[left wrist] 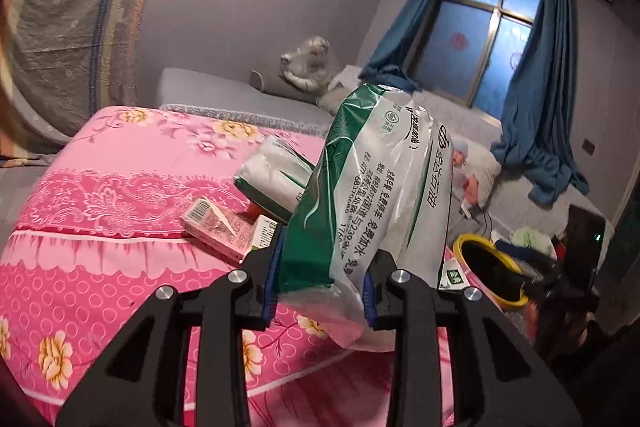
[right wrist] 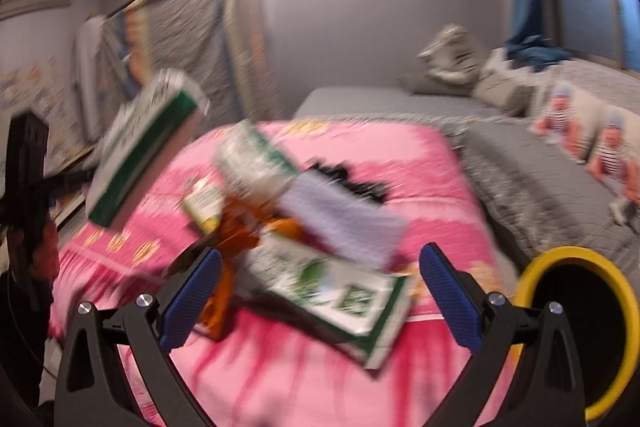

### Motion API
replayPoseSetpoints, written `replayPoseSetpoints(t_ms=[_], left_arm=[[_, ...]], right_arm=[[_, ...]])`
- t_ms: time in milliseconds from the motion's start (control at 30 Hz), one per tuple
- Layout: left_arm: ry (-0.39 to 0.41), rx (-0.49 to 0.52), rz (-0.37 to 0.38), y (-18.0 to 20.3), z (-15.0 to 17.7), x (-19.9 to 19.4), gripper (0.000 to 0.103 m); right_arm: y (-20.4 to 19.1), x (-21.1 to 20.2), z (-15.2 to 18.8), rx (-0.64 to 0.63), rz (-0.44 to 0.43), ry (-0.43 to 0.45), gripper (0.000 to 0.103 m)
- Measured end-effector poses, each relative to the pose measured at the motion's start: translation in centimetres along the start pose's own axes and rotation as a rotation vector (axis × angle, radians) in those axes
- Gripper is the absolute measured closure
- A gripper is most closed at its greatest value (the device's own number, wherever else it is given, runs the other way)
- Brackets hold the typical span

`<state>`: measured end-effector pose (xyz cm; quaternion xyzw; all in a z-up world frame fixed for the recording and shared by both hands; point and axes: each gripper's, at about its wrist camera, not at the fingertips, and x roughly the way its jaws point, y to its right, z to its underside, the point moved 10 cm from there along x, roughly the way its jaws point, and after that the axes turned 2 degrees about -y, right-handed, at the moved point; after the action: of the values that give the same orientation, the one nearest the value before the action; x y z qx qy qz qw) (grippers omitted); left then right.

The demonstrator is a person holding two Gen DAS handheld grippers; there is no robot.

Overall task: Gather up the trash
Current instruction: 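Grasp the orange snack wrapper with the right gripper while the left gripper lifts the bag, then carry the bag and the wrapper in both grippers over the yellow-rimmed bin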

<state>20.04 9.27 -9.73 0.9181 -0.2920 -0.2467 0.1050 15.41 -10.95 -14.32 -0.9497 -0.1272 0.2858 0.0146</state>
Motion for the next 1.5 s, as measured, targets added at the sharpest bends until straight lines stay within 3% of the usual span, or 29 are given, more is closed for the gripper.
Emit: replayPoseSetpoints(t_ms=[200,433,633,733,800,900,1200,1500], left_arm=[[0.033,-0.018,-0.013,0.0,0.3,-1.7,0.073],[0.037,-0.033,0.014,-0.5,0.3,-1.8,0.073],[0.035,-0.034,0.027,-0.8,0.4,-1.3,0.073],[0.031,-0.033,0.022,-0.9,0.5,-1.3,0.073],[0.030,-0.029,0.015,-0.9,0.5,-1.3,0.073],[0.034,-0.029,0.008,-0.9,0.4,-1.5,0.073],[0.067,-0.005,0.007,0.9,-0.9,-2.6,0.072],[0.067,0.070,0.023,5.1,-2.6,-1.8,0.073]], right_arm=[[-3.2,4.1,-1.5,-0.019,-0.144,-0.041,0.008],[-4.0,7.4,-2.6,-0.038,-0.200,-0.116,0.011],[-4.7,10.0,-1.7,-0.057,-0.228,-0.194,0.028],[-5.0,10.5,-1.2,-0.055,-0.247,-0.216,0.045],[-5.2,10.4,-1.0,-0.048,-0.265,-0.223,0.064],[-5.2,10.0,-1.0,-0.034,-0.289,-0.231,0.074],[-5.0,3.9,-4.4,0.003,-0.382,-0.117,0.076],[0.9,-1.2,-6.2,0.086,-0.287,-0.009,0.076]])
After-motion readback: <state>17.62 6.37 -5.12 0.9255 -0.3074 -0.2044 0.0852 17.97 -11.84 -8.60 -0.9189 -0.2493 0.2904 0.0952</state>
